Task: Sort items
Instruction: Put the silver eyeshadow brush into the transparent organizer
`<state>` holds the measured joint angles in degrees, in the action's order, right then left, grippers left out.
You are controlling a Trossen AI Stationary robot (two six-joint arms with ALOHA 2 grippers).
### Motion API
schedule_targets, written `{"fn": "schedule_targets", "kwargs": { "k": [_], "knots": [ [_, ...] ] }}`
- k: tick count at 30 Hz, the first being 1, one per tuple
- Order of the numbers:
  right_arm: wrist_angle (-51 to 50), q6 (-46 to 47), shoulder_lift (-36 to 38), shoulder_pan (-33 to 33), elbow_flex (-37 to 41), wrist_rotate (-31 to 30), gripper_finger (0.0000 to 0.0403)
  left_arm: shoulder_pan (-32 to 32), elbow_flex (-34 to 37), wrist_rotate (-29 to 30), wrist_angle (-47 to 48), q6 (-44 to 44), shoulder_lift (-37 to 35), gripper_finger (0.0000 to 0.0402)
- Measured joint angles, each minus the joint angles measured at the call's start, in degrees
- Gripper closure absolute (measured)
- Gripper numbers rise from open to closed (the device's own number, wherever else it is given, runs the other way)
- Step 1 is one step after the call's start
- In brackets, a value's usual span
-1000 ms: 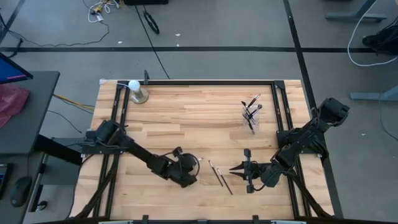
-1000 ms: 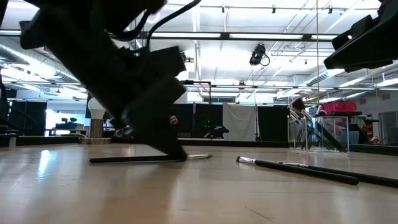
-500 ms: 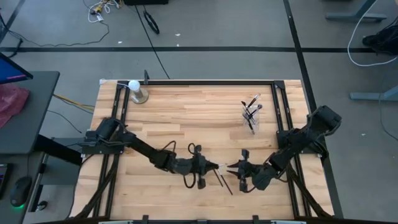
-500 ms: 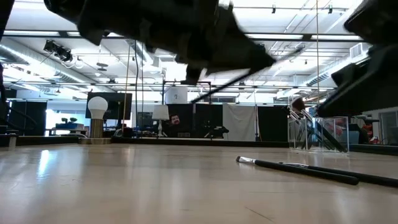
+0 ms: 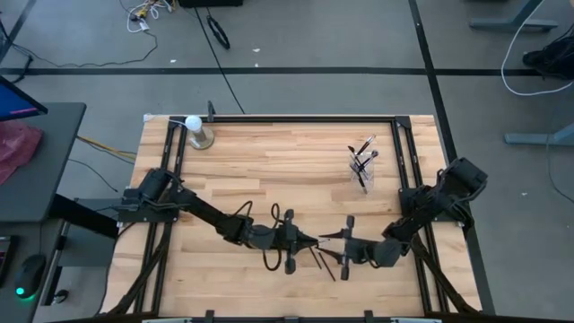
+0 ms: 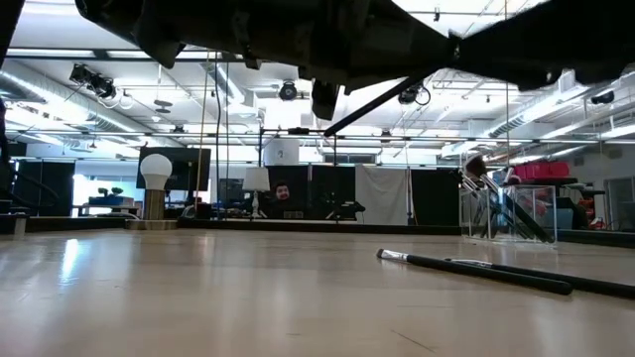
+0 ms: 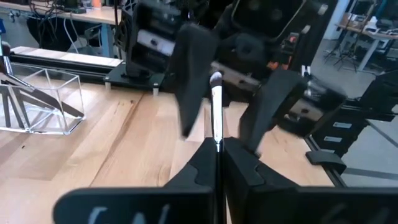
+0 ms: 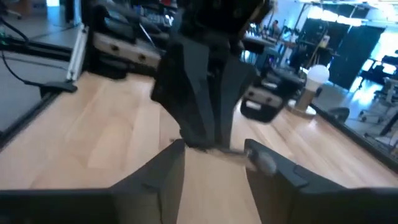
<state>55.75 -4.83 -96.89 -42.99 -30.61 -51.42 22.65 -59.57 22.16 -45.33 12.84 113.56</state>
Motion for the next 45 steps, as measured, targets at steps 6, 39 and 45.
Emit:
{"fn": "schedule_targets", "kwargs": {
  "k": [6,39,45],
  "knots": [
    [0.42,-2.02,1.31,-1.87,0.00,-0.35,0.0268,0.02,0.00,-0.26,0.23,-0.02,0.00,0.0390],
    [-101.02,36.21,38.89,0.42,-20.37,0.03,0.0395,-2.01,-0.07,1.19,5.88,2.93,0.00,0.0232],
    [-129.37,47.02,41.07,11.43,-32.52,2.11,0.0396,-2.03,-0.07,1.16,6.53,3.33,0.39,0.0225]
  ]
}}
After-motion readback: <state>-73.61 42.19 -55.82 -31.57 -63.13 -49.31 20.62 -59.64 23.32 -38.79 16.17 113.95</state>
